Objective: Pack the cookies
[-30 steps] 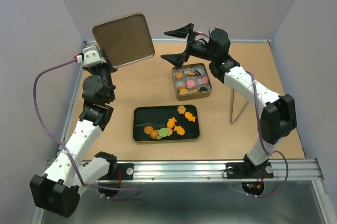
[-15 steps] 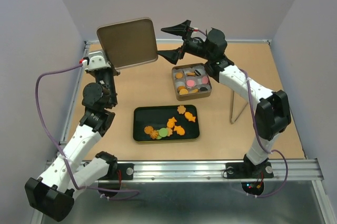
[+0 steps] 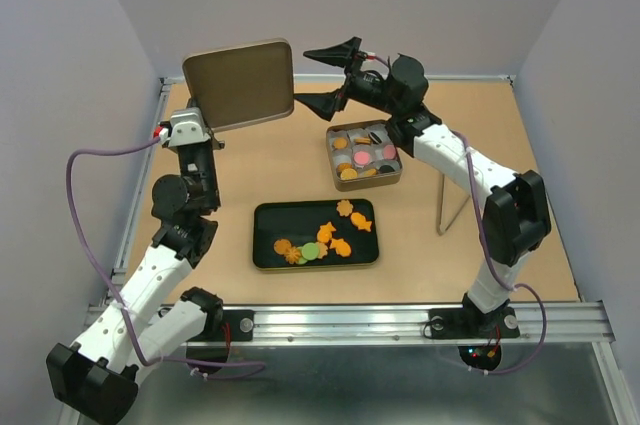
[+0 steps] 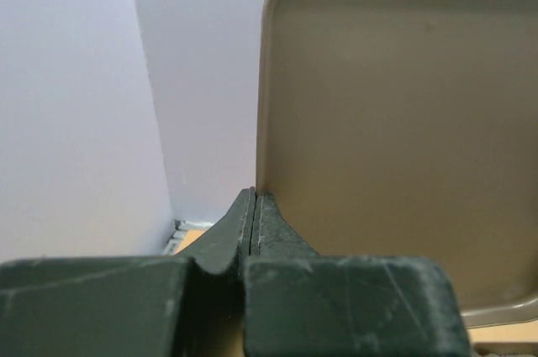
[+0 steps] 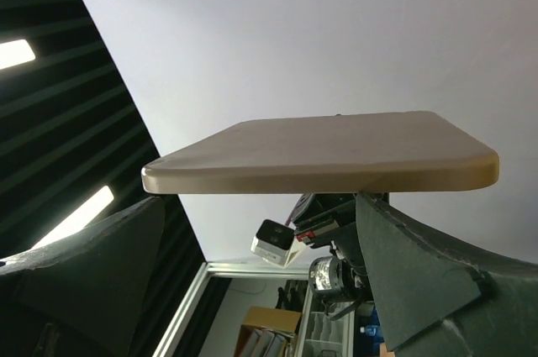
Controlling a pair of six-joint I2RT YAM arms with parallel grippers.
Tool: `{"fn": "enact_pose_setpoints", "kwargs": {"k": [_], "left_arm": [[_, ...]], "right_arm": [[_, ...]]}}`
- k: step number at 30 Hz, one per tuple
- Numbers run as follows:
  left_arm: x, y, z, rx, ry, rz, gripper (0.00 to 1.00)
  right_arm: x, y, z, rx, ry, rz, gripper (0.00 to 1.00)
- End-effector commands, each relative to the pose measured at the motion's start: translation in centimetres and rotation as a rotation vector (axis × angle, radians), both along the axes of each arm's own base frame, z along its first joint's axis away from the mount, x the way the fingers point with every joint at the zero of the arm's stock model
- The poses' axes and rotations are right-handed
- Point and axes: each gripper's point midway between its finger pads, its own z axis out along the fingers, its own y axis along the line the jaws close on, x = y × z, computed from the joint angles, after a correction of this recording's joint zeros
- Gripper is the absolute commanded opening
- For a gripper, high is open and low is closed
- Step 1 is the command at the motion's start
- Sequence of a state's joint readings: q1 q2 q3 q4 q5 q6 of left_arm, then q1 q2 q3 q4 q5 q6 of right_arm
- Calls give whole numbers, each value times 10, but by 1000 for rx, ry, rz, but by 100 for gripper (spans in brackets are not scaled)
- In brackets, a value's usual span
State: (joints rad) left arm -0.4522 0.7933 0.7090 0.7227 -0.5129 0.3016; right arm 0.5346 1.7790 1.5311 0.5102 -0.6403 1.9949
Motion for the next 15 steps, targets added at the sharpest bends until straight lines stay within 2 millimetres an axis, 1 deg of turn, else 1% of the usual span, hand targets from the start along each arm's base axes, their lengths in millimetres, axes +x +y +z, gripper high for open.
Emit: {"fn": "enact_pose_setpoints", "kwargs": {"k": [1, 5, 9, 10, 13, 15], "left_arm": [[-25, -3, 50, 35, -205, -31, 0], [-30, -5, 63, 99, -247, -25, 0], [-36, -12, 80, 146, -293, -58, 0], [-37, -15, 82, 160, -301, -67, 0], [-41, -17, 91, 186, -321, -72, 0], [-43, -17, 95, 203, -333, -72, 0]], "right_arm": [[-21, 5, 55, 198, 190, 118, 100], [-26, 10, 56, 213, 203, 131, 100], [-31, 19, 56, 221, 212, 168, 100], [-32, 21, 60, 229, 210, 181, 100], [-40, 29, 66, 232, 205, 222, 100], [-41, 28, 69, 244, 208, 218, 100]]}}
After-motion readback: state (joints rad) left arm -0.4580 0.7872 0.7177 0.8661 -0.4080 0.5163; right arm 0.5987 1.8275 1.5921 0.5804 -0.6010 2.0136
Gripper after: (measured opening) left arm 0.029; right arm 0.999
